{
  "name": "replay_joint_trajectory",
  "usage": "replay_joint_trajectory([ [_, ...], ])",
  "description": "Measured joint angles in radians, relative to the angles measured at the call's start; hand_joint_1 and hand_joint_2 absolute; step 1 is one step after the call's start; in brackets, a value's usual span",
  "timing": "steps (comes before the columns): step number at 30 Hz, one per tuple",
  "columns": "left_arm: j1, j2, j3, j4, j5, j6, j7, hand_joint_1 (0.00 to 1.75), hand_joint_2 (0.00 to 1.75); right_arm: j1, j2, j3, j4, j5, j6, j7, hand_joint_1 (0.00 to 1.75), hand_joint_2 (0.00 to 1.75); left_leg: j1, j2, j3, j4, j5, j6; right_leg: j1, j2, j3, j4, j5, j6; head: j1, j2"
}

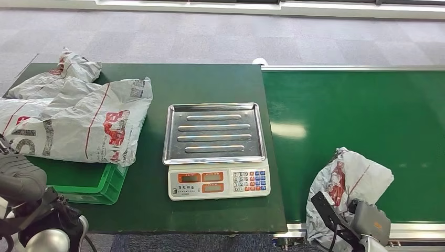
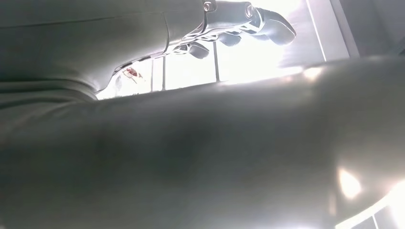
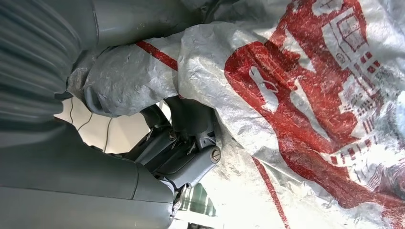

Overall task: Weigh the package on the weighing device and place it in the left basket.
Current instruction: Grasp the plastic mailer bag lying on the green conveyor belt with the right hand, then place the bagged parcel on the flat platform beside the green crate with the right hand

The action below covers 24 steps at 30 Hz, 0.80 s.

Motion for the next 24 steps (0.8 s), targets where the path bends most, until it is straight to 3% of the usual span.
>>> replay_joint_trajectory([
  [5, 0.002, 0.000, 0.003, -0.001, -0.002, 0.000, 0.000, 0.00, 0.00, 0.012, 0.009, -0.014, -0.039, 0.013, -0.024, -0.016, 1.75, 1.75, 0.000, 0.000, 0.000, 0.000, 0.001, -0.001, 0.000, 0.001, -0.001, 0.001, 0.000, 0.000, 0.000, 0.000],
  [8, 0.010, 0.000, 0.004, -0.004, -0.002, 0.000, -0.004, 0.00, 0.00, 0.024, 0.016, -0.031, -0.096, 0.062, -0.120, -0.056, 1.75, 1.75, 0.000, 0.000, 0.000, 0.000, 0.001, -0.001, -0.001, 0.001, -0.001, 0.002, 0.000, 0.000, 0.000, 0.000],
  [13, 0.024, -0.004, 0.005, -0.011, 0.028, 0.008, -0.030, 0.00, 0.00, -0.011, -0.003, -0.073, -0.319, 0.137, -0.252, -0.150, 1.75, 1.75, -0.001, 0.003, -0.002, 0.000, 0.001, -0.001, -0.002, 0.003, -0.003, 0.004, 0.000, 0.000, 0.000, 0.000],
  [17, 0.025, -0.004, 0.005, -0.009, 0.059, 0.013, -0.056, 0.00, 0.00, -0.135, -0.066, -0.033, -0.350, 0.138, -0.290, -0.206, 1.75, 1.75, -0.002, 0.007, -0.009, 0.000, 0.000, -0.001, -0.002, 0.006, -0.003, 0.004, 0.000, 0.000, 0.000, 0.000],
  [21, 0.004, -0.008, 0.001, 0.001, 0.089, 0.011, -0.076, 0.00, 0.00, -0.358, -0.098, 0.129, -0.271, 0.176, -0.373, -0.279, 1.75, 1.75, -0.001, 0.013, -0.006, 0.000, 0.004, -0.004, -0.002, 0.012, -0.008, 0.006, 0.005, -0.002, 0.000, 0.000],
  [24, -0.019, -0.011, -0.009, 0.014, 0.097, 0.012, -0.077, 0.00, 0.00, -0.511, -0.098, 0.262, -0.184, 0.216, -0.456, -0.278, 1.75, 1.75, -0.001, 0.010, -0.005, 0.000, 0.009, -0.005, -0.001, 0.011, -0.012, 0.008, 0.009, -0.002, 0.000, 0.000],
])
